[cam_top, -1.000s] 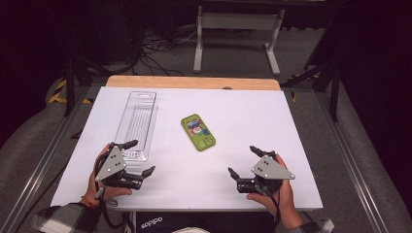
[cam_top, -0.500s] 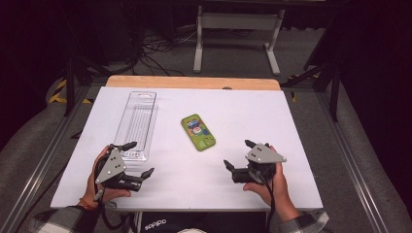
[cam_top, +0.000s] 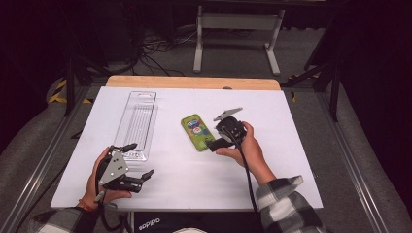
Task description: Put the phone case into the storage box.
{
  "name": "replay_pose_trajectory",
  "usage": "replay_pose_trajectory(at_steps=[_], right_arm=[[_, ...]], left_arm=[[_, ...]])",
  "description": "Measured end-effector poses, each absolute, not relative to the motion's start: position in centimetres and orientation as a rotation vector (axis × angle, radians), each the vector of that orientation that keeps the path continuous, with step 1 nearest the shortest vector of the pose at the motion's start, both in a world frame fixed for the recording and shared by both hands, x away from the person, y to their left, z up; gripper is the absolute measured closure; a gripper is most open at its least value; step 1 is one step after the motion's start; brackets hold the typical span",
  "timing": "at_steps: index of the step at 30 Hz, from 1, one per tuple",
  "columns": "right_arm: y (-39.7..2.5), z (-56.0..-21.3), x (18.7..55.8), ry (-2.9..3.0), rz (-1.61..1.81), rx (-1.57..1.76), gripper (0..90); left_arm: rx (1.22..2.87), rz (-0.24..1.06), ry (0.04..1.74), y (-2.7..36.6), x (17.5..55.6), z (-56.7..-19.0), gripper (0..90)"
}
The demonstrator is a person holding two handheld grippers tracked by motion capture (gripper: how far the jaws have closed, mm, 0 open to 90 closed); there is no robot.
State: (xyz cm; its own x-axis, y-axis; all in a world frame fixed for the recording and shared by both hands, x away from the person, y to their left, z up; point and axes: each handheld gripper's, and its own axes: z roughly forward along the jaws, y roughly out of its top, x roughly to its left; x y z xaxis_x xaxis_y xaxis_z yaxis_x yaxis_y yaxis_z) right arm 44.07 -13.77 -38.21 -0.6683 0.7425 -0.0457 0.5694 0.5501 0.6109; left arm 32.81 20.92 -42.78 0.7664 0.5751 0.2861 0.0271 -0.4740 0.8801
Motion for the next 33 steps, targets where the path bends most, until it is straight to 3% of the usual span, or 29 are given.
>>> replay_pose_trajectory(at_steps=[7, 14, 26, 33], right_arm=[[-10.0, -40.7, 48.0, 2.678, 0.512, 1.164, 12.0], [-8.5, -42.3, 49.7, 2.732, 0.433, 1.242, 10.6], [-7.6, -43.4, 50.4, 2.707, 0.345, 1.267, 10.2], [-8.0, -43.3, 50.1, 2.660, 0.416, 1.291, 16.4]], left_arm=[[1.995, 0.710, 0.440, 20.8, 32.6, -42.9, 4.8], [2.004, 0.713, 0.435, 20.6, 32.5, -43.0, 5.0], [2.034, 0.703, 0.414, 20.1, 32.4, -43.3, 5.3], [2.046, 0.707, 0.406, 19.7, 32.3, -43.3, 5.9]])
